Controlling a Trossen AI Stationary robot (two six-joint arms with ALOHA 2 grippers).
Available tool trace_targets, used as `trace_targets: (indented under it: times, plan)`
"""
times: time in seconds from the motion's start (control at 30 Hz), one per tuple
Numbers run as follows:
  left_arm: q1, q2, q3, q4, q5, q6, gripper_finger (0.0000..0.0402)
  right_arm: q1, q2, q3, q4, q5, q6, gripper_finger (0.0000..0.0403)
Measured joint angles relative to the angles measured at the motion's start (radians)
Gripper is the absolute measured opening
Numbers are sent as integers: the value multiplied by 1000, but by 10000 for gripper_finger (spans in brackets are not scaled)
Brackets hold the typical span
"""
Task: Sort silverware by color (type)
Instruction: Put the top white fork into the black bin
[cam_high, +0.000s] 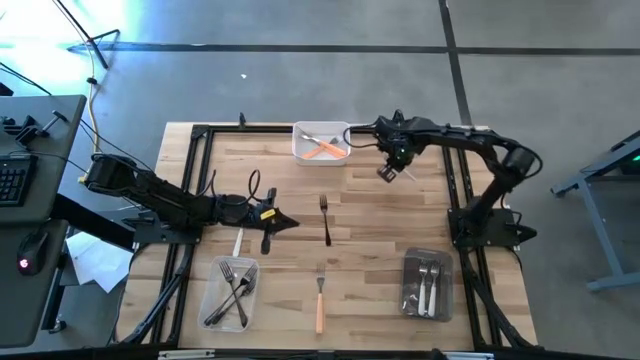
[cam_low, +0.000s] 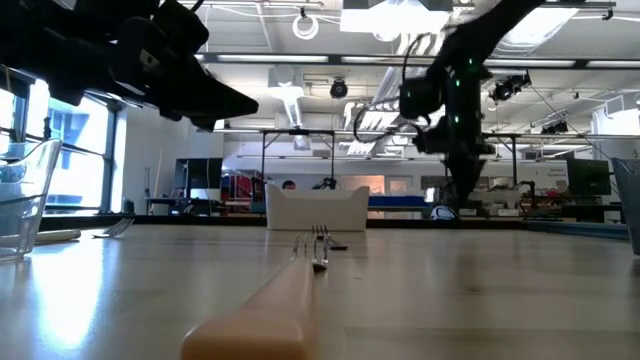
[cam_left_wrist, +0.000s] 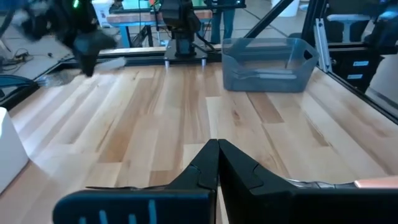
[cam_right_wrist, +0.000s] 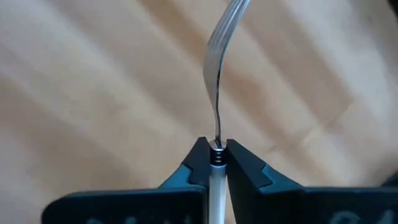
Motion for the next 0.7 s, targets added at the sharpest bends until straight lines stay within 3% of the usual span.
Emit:
trace_targets:
  times: [0.2, 0.37, 0.7]
  plan:
    - [1, 0, 0, 0, -1, 3, 1, 236, -107, 111, -253, -15, 315, 14]
    - [1, 0, 0, -1, -1, 3, 1, 503, -128, 209, -470, -33, 694, 14]
    - [0, 0, 0, -8, -3, -4, 1, 984, -14, 309, -603, -303, 1307, 15]
